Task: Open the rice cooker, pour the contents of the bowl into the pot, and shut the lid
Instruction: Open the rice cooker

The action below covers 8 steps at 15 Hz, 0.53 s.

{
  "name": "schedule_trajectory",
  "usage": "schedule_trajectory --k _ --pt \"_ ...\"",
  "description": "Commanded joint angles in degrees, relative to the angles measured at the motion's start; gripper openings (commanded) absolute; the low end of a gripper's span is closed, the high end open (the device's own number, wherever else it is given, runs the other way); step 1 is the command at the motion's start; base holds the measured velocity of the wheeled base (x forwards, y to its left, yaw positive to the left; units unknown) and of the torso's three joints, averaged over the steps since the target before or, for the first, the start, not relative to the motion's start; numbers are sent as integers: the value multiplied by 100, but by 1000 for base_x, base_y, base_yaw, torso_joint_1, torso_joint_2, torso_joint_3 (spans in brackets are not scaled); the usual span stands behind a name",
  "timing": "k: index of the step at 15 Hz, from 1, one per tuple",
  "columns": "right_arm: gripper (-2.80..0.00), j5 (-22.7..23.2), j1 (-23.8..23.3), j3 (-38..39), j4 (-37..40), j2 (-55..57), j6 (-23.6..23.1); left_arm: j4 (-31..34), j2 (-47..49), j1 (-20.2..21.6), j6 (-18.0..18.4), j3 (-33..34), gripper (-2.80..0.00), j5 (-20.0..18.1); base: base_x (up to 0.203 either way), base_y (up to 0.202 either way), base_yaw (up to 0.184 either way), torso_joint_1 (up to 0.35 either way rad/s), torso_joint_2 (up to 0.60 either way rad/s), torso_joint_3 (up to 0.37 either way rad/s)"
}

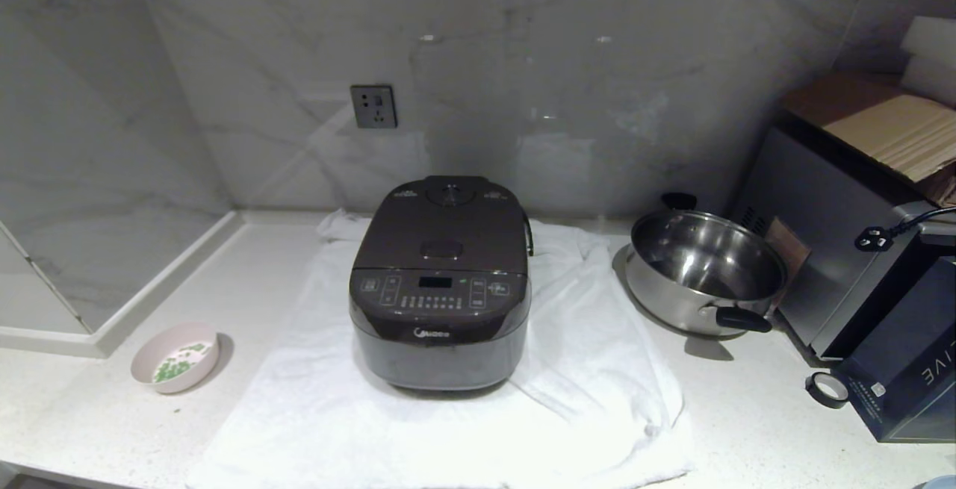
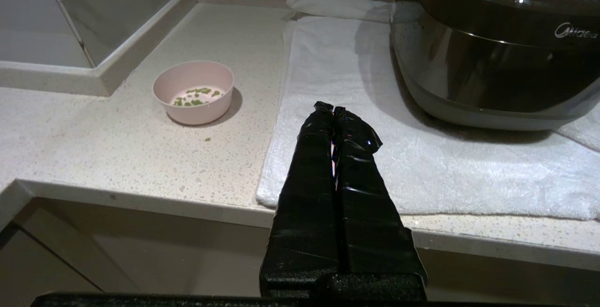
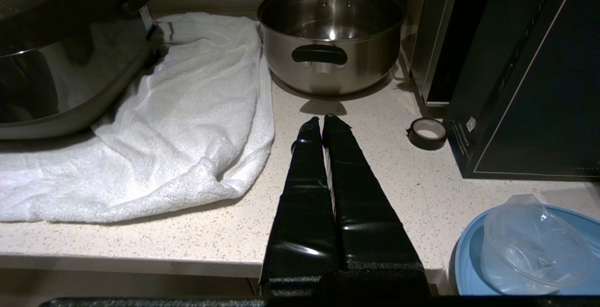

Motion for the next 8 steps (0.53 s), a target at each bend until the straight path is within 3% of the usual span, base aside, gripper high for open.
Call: schedule_trajectory --k 1,8 --pt "-280 0 0 9 -7 0 1 0 -9 1 -5 0 -280 2 0 0 0 0 0 0" --pt "-280 0 0 9 -7 0 10 0 -9 1 -5 0 -280 2 0 0 0 0 0 0"
